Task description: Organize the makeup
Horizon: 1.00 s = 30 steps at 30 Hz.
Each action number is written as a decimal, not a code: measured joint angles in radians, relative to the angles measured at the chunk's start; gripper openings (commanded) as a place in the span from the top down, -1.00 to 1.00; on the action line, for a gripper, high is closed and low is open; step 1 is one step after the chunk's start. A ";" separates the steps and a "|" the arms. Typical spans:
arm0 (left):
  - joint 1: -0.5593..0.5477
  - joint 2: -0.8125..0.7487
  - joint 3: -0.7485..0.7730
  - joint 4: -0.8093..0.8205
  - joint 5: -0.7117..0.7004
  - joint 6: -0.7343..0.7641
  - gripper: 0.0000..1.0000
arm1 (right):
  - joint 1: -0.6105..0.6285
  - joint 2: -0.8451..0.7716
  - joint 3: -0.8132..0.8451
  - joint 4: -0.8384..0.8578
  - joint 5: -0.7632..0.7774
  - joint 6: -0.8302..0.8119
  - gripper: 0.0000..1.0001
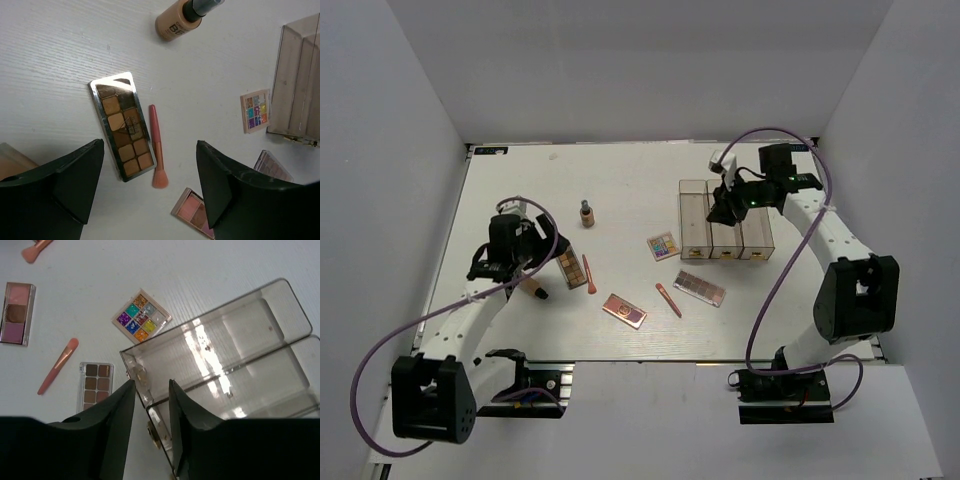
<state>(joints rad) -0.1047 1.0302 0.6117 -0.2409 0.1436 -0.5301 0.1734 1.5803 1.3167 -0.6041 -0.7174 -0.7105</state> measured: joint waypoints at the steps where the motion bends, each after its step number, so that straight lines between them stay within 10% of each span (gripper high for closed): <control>1: 0.000 0.026 0.016 -0.003 0.000 0.006 -0.69 | 0.016 0.008 0.003 0.006 -0.001 0.019 0.28; 12: -0.002 0.095 0.126 -0.095 -0.058 0.032 -0.69 | 0.246 0.150 0.100 0.192 0.074 0.210 -0.76; 30: -0.002 -0.105 0.128 -0.298 -0.142 -0.011 -0.70 | 0.442 0.591 0.356 0.467 0.127 0.142 -0.78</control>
<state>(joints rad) -0.1066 0.9249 0.7399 -0.5392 0.0021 -0.5411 0.6155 2.1708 1.6726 -0.1375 -0.5907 -0.5686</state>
